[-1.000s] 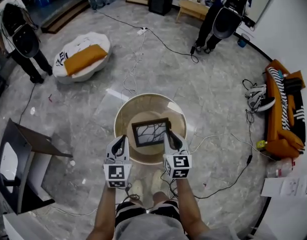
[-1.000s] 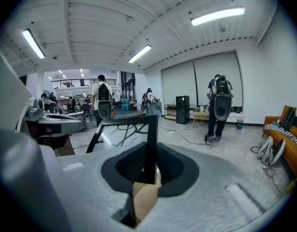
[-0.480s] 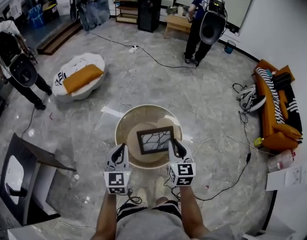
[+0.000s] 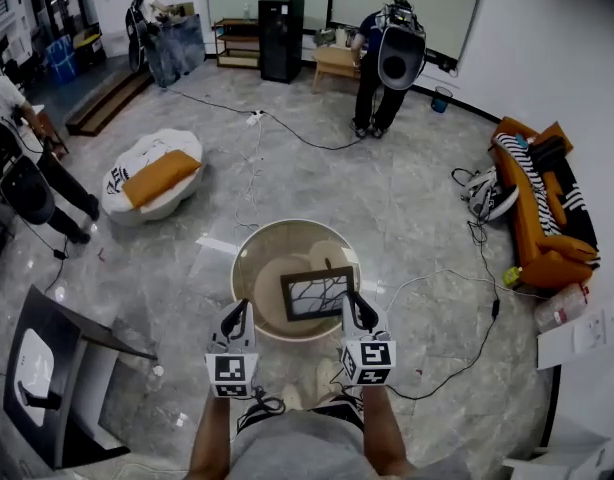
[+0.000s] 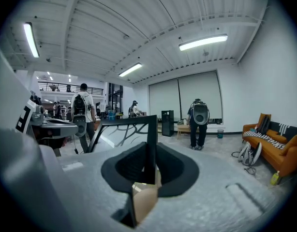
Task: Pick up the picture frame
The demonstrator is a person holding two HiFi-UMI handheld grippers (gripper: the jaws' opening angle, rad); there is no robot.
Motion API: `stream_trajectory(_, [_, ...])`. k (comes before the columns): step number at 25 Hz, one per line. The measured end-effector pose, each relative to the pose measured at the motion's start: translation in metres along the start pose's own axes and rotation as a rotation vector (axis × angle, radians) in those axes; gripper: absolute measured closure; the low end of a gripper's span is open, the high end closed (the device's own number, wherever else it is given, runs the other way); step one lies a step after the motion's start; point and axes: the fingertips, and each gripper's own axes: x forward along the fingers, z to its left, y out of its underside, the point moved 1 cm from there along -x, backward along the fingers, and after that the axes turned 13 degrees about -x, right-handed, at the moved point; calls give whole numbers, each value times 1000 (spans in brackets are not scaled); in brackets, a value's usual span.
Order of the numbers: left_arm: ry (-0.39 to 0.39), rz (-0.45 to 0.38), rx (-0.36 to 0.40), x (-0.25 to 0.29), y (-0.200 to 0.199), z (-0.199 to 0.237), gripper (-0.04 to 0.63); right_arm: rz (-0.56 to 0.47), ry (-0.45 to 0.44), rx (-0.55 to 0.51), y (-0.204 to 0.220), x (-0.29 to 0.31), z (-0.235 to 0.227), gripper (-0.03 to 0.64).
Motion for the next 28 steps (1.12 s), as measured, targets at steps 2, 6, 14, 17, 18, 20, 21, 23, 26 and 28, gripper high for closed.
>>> stream_trajectory(2, [6, 0, 1, -9, 1, -1, 577, -4, 13, 5, 0, -12, 3, 552])
stream_trajectory(6, [14, 0, 6, -24, 6, -2, 577, -10, 30, -2, 2, -31, 7, 552])
stream_trajectory(14, [11, -7, 10, -36, 6, 0, 577, -7, 33, -13, 5, -43, 13, 552])
stream_trajectory(17, [12, -9, 13, -37, 5, 3, 577, -11, 33, -11, 2, -42, 16, 552])
stream_trajectory(18, [13, -8, 14, -37, 5, 4, 577, -13, 34, -12, 1, -42, 17, 552])
stream_trajectory(20, [16, -8, 14, -36, 7, 4, 577, -16, 35, -15, 1, -41, 18, 552])
stream_trajectory(21, [18, -9, 14, -36, 7, 3, 577, -18, 35, -16, 1, -41, 18, 552])
stream_trajectory(23, [19, -13, 12, -36, 7, 2, 577, -21, 35, -17, 1, -41, 19, 552])
stream_trajectory(26, [24, -16, 13, -37, 6, 2, 577, -22, 35, -18, 0, -41, 20, 552])
stream_trajectory(28, [27, -16, 12, -37, 6, 3, 577, -22, 35, -18, -1, -41, 22, 552])
